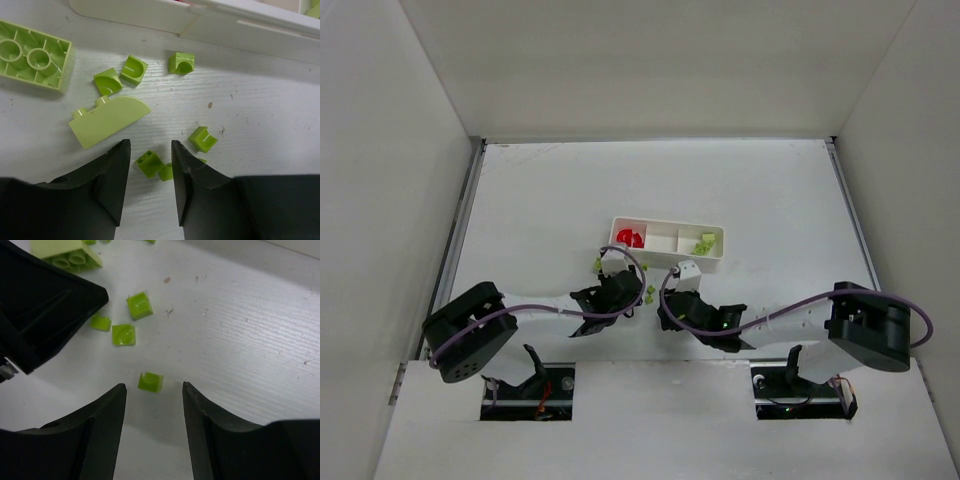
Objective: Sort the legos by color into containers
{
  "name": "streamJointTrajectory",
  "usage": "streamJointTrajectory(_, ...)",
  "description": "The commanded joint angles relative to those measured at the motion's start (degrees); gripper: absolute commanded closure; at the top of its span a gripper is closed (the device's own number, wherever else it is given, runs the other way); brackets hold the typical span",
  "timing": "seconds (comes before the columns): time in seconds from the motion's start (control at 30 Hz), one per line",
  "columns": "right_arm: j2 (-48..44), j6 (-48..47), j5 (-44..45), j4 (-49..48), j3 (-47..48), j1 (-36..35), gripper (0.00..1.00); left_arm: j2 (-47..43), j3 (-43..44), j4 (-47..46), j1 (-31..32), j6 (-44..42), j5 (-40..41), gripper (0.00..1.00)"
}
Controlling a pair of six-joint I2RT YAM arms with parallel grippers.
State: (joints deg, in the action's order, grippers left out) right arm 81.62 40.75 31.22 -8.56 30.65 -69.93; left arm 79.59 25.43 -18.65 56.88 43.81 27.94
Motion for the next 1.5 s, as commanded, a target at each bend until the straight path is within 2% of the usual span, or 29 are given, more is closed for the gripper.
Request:
streamJointTrajectory(0.0,1.17,0.38,1.65,-1.64,1.86,-0.69,0.46,0.83,1.64,-1.21,-0.24,0.22,0.36,0.68)
streamJointTrajectory(0.17,2.83,0.12,2.00,-1.64,2.65,-0.69,0.49,0.13,1.29,-0.33,0.03,0.13,0.36,0.78)
streamJointTrajectory(0.3,4.33,0.03,2.09,-1.90,3.27,-0.69,0.52,-4.00,0.67,2.74,-0.15,-0.13,0.79,0.84)
streamJointTrajectory(0.5,5.12,0.47,3.84,-1.46,3.89,-0.78,0.66,-12.70,2.95,9.51,0.81,-1.62,2.90,0.86)
streamJointTrajectory(0.6,3.55,0.55,4.11,-1.02,3.71,-0.78,0.72,-12.80,4.97,11.09,1.17,-2.85,2.73,0.86)
streamJointTrajectory(0.73,-1.10,-0.41,5.07,-0.67,3.01,-0.60,0.73,-12.45,6.82,11.19,1.52,-3.82,2.82,0.86)
streamJointTrajectory(0.87,-6.47,-1.29,5.25,-0.58,2.39,1.33,0.74,-8.50,12.44,7.86,-0.32,-7.59,1.33,0.86)
streamJointTrajectory(1.07,-11.74,-2.61,5.34,0.29,0.90,3.70,0.74,3.36,22.01,0.29,-5.15,-14.53,-2.01,0.85)
streamJointTrajectory(1.27,-17.11,-4.45,4.55,0.47,0.20,8.18,0.74,14.44,29.94,-0.42,-9.72,-17.45,-5.61,0.84)
streamJointTrajectory(1.33,-17.55,-5.76,3.76,-0.05,0.46,10.46,0.74,16.03,30.64,-0.68,-10.17,-17.18,-7.11,0.79)
streamJointTrajectory(1.47,-15.36,-6.91,1.66,-1.46,2.74,14.68,0.74,15.77,30.56,-0.86,-10.08,-17.45,-6.94,0.63)
